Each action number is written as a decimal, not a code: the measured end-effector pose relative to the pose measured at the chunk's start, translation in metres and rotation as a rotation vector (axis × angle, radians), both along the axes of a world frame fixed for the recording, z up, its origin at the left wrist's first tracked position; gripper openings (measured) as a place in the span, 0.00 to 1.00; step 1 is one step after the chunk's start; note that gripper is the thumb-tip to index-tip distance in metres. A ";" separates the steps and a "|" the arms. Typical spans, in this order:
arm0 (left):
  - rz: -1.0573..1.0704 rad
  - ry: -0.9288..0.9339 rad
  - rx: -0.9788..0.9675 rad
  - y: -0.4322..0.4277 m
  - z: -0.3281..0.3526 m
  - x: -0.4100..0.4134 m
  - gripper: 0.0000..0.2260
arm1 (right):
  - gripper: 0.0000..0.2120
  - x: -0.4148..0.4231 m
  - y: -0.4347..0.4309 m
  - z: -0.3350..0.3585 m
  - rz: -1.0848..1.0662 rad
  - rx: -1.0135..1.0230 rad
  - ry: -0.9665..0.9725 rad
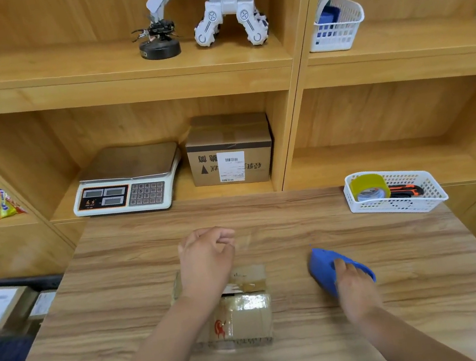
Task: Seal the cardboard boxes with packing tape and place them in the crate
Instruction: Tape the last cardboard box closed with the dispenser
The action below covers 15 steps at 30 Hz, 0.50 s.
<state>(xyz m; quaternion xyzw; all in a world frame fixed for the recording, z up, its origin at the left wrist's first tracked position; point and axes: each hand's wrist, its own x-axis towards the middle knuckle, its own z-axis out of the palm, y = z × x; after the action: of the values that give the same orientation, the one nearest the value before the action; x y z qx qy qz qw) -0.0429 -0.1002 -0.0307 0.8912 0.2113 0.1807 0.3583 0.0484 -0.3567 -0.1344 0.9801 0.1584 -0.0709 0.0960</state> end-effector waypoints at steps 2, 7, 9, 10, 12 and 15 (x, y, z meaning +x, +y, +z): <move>0.008 0.007 -0.035 0.001 0.000 -0.002 0.13 | 0.17 -0.003 -0.007 -0.006 -0.045 0.070 0.084; 0.006 0.018 -0.098 0.003 0.002 -0.006 0.13 | 0.19 -0.002 0.020 0.001 -0.012 0.443 -0.038; 0.001 0.013 -0.137 0.003 0.002 -0.006 0.13 | 0.19 -0.001 0.049 0.018 -0.097 0.874 0.115; -0.001 0.014 -0.154 0.003 0.002 -0.007 0.12 | 0.19 -0.001 0.064 0.028 -0.171 1.084 0.270; -0.008 0.020 -0.179 0.004 0.002 -0.007 0.12 | 0.22 -0.003 0.089 0.048 -0.297 1.374 0.618; -0.011 0.039 -0.213 0.007 0.002 -0.007 0.10 | 0.20 -0.003 0.109 0.061 -0.344 1.519 0.910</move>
<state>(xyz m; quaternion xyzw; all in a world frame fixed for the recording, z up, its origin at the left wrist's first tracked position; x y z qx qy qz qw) -0.0502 -0.0927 -0.0283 0.8525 0.2316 0.1378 0.4478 0.0456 -0.2479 -0.0730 0.6668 0.0363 -0.3415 -0.6614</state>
